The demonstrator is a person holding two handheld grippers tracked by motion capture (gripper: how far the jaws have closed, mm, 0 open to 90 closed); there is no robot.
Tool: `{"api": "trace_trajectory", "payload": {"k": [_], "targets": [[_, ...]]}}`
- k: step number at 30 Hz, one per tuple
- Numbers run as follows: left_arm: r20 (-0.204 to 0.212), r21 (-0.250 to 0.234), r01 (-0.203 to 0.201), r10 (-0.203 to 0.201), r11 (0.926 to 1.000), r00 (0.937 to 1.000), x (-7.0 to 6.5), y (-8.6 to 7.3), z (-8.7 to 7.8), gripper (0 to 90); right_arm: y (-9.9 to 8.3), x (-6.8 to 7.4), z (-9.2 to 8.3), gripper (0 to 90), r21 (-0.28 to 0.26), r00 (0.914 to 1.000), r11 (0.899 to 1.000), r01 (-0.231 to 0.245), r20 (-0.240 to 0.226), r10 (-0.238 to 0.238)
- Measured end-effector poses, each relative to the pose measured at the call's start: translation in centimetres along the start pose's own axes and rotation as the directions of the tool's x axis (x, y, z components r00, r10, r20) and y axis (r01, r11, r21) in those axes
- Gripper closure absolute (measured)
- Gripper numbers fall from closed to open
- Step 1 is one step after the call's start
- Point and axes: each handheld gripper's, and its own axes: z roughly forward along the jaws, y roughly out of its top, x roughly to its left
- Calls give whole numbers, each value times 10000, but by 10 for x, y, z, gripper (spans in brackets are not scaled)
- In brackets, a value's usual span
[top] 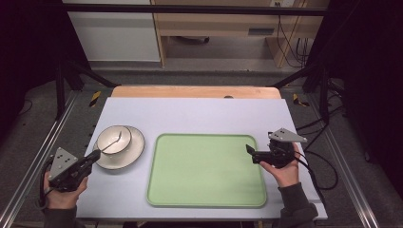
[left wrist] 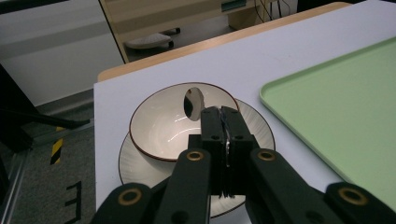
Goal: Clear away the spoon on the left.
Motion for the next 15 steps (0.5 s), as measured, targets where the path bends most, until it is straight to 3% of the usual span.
{"api": "trace_trajectory", "payload": {"k": [15], "targets": [[-105, -499, -163, 157, 9986, 9998, -4, 8, -11, 887, 0, 0, 0, 53, -7, 10000, 10000, -54, -17, 54]]}}
